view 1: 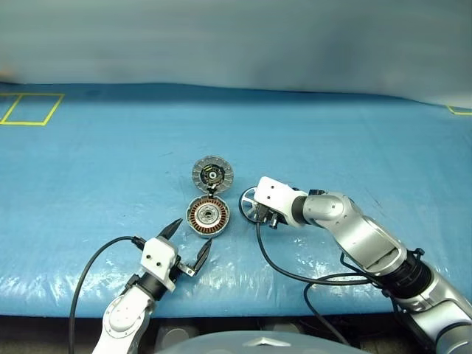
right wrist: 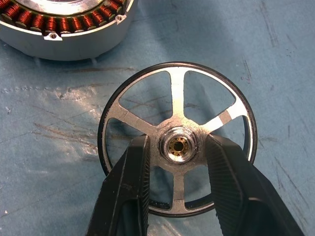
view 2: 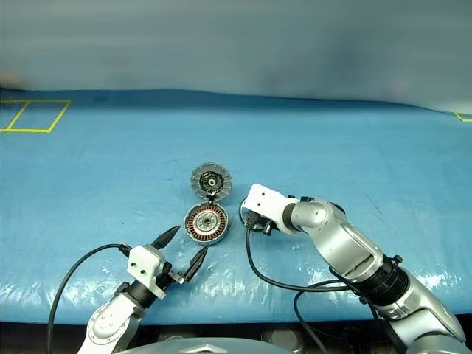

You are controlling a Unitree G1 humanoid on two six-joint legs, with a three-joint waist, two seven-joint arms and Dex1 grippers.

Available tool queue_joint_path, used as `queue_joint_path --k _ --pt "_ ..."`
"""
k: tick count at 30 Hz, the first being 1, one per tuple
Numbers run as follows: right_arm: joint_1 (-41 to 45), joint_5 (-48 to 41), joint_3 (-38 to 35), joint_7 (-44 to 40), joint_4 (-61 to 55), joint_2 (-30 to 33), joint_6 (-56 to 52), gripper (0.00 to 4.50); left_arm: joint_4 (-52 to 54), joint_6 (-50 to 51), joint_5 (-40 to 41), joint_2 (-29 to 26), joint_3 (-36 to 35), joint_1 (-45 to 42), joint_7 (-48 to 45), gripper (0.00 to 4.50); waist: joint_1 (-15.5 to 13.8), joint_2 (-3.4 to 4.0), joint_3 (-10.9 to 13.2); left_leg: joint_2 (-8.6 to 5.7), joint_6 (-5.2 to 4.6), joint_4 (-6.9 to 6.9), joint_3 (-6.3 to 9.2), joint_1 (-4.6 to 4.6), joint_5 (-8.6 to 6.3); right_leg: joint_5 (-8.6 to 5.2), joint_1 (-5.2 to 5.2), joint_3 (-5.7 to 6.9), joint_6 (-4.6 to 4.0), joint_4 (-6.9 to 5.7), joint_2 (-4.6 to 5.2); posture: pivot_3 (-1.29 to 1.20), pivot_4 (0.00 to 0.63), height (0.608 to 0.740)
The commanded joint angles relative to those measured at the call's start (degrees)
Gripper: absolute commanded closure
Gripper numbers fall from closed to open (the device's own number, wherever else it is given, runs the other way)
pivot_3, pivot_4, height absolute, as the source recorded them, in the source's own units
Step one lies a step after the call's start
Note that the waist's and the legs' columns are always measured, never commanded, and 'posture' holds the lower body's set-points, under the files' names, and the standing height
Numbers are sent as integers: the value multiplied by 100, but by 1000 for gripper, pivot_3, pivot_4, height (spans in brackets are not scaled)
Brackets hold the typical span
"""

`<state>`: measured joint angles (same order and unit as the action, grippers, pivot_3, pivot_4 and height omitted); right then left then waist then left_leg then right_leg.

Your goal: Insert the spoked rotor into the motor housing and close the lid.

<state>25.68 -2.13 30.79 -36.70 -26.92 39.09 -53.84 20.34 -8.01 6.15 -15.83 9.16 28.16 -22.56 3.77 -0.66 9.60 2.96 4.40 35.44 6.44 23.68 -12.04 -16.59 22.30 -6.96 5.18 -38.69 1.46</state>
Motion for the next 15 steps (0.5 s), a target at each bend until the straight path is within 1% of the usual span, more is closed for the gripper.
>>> queue_joint_path --k 1,6,9,11,15 --pt "-32 24 -131 -23 -36 -22 -59 3181 61 -132 -8 25 20 10 0 0 0 0 0 0 0 3 0 0 0 0 -1 0 0 0 0 0 150 740" --pt "252 -126 -369 -104 -474 -146 -253 3182 66 -131 -14 10 23 8 -13 0 2 2 1 0 0 5 0 3 0 1 0 0 0 0 0 0 150 740" --pt "421 -446 -527 -251 -834 -358 -475 3182 67 -102 2 6 28 2 -26 0 5 3 2 0 0 2 1 8 0 4 8 0 4 -1 0 0 150 740" --pt "562 -586 -536 -291 -1023 -478 -634 3182 67 -91 5 9 37 -2 -28 0 2 3 2 0 0 -3 1 8 0 15 11 0 24 -1 -1 0 150 740" --pt "751 -814 -463 -346 -1255 -631 -841 3182 57 -105 1 4 51 5 -30 0 -21 3 2 -1 0 -8 2 10 0 15 11 1 21 -1 0 0 150 740"
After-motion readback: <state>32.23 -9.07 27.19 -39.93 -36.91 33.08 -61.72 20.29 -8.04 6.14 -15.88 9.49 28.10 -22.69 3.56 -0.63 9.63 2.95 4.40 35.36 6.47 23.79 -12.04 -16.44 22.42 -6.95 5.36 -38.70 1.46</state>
